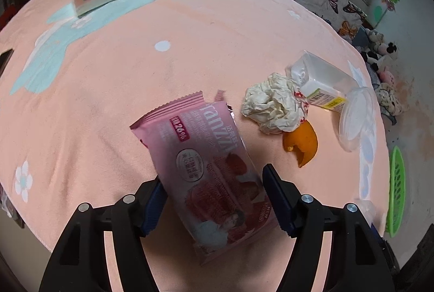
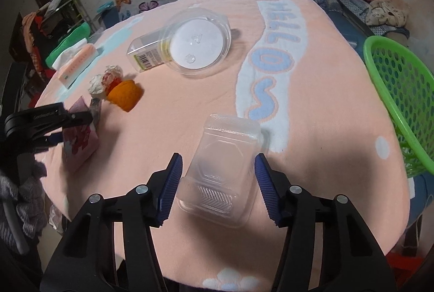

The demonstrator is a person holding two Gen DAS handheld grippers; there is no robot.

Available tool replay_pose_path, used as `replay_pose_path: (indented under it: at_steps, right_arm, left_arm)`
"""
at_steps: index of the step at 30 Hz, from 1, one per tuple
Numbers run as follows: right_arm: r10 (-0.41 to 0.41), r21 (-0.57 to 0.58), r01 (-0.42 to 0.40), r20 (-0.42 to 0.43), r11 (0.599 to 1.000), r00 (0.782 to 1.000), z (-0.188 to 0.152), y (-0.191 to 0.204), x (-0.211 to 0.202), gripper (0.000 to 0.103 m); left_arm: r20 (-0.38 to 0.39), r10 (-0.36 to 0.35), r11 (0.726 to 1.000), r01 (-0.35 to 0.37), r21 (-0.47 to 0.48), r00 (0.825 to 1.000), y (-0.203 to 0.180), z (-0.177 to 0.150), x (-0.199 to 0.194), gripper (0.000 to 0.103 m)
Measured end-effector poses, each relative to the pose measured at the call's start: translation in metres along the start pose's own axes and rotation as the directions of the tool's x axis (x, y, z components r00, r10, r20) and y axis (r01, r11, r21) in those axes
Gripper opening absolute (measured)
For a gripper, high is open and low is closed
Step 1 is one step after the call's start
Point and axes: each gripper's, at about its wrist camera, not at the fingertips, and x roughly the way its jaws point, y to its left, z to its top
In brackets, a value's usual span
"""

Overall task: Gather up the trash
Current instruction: 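Grasp the pink wafer wrapper with the left tool while the right tool grasps the clear plastic tray, then carry the pink wrapper and clear tray over the green basket and open both tools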

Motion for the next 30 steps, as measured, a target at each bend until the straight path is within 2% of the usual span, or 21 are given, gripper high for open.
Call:
replay_pose_path:
  at_steps: [9,10,11,12,16,17,19,30]
  right_arm:
    - [0.052,-0.025,-0.051,0.036,0.998,0.998,-0.005,-0.002,-0.02,0.05]
    - [0.056,-0.023,-0.055,0.041,0.998,0.998,-0.004,-0.003,-0.022,0.045]
    - [0.066,-0.025,-0.065,0.041,0.998,0.997,-0.003,-0.004,-0.023,0.026]
    - [0.07,-0.026,-0.07,0.031,0.997,0.997,-0.002,-0.004,-0.022,0.025]
    - [0.08,-0.016,-0.08,0.017,0.997,0.997,-0.003,-0.008,-0.018,0.027]
    - [0.084,-0.01,-0.084,0.019,0.996,0.996,-0.004,-0.008,-0.019,0.03]
    - [0.088,-0.002,-0.088,0.027,0.996,0.996,-0.004,-0.009,-0.02,0.047]
    - [0.066,-0.03,-0.066,-0.002,0.997,0.998,-0.002,0.005,0.005,0.051]
  left_arm:
    - [0.008,-0.049,0.999,0.049,0.018,0.999,-0.005,-0.004,-0.008,0.05]
    - [0.01,-0.055,0.998,0.054,0.022,0.998,-0.005,-0.005,-0.01,0.049]
    - [0.014,-0.058,0.998,0.058,0.028,0.998,-0.006,-0.006,-0.012,0.047]
    - [0.019,-0.061,0.998,0.06,0.036,0.998,-0.006,-0.007,-0.014,0.046]
    - [0.023,-0.073,0.996,0.072,0.048,0.997,-0.008,-0.011,-0.02,0.045]
    - [0.023,-0.074,0.996,0.073,0.049,0.997,-0.007,-0.012,-0.021,0.045]
    - [0.023,-0.082,0.996,0.081,0.049,0.996,-0.006,-0.014,-0.024,0.045]
    - [0.039,-0.144,0.988,0.141,0.067,0.989,-0.002,-0.018,-0.044,0.045]
